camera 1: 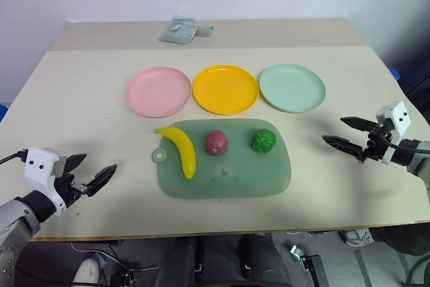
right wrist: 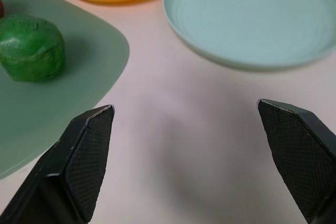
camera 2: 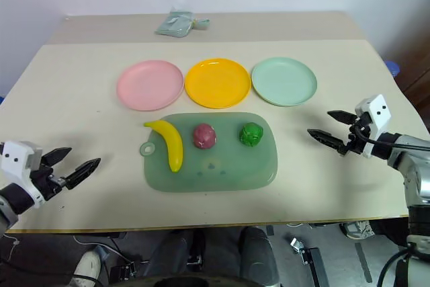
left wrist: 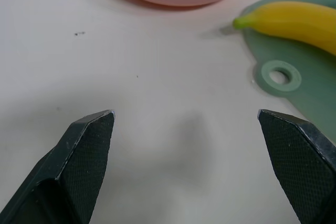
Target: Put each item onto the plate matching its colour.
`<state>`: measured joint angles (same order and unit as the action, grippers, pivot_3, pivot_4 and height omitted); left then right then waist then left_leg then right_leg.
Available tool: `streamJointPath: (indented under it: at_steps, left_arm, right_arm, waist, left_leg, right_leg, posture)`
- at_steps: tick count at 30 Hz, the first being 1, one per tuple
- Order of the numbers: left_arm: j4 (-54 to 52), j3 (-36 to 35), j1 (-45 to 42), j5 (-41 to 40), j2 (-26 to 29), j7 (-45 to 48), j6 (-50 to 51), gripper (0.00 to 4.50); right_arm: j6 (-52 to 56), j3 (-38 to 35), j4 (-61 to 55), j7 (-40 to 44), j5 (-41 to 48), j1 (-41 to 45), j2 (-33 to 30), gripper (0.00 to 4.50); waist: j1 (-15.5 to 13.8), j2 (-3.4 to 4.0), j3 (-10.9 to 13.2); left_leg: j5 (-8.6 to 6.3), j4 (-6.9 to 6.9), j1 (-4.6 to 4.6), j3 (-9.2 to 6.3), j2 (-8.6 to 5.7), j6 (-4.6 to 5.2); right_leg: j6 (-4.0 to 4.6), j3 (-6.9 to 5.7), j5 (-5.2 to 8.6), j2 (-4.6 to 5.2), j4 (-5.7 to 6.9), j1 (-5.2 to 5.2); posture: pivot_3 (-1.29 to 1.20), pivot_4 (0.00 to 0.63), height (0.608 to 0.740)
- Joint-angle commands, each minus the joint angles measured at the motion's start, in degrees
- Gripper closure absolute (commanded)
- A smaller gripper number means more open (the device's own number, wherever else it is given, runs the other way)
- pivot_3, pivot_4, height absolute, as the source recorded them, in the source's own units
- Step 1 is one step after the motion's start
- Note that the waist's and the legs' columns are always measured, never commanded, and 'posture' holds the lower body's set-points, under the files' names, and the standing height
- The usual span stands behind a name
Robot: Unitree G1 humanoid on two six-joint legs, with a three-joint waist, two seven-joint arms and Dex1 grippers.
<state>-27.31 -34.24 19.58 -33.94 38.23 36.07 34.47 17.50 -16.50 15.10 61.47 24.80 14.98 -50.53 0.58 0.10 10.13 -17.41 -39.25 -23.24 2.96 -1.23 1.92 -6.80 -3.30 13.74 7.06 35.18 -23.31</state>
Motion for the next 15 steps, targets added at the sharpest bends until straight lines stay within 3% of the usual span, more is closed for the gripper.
streamJointPath:
  at_steps: [1,15]
  left_arm:
    - [-1.6,-1.8,-0.3,-0.4,0.1,-0.4,-0.8,0.00]
    - [-3.0,3.2,-5.6,-0.9,-1.9,-4.5,-0.1,0.00]
  right_arm:
    - [-2.3,-0.2,1.3,0.7,-0.4,1.4,0.4,0.04]
    - [-7.4,0.2,2.1,-4.0,-3.3,3.0,4.4,0.04]
  waist:
    - [0.0,0.00,0.0]
    - [-0.1,0.01,0.0]
  left_leg:
    - [0.00,0.00,-0.01,0.00,0.00,0.00]
    - [0.00,0.00,-0.01,0.01,-0.02,0.00]
  right_leg:
    - [0.00,0.00,0.00,0.00,0.00,0.00]
    - [-0.01,-0.01,-0.01,-0.01,0.01,0.00]
  posture:
    - [0.00,0.150,0.740]
    - [0.00,0.150,0.740]
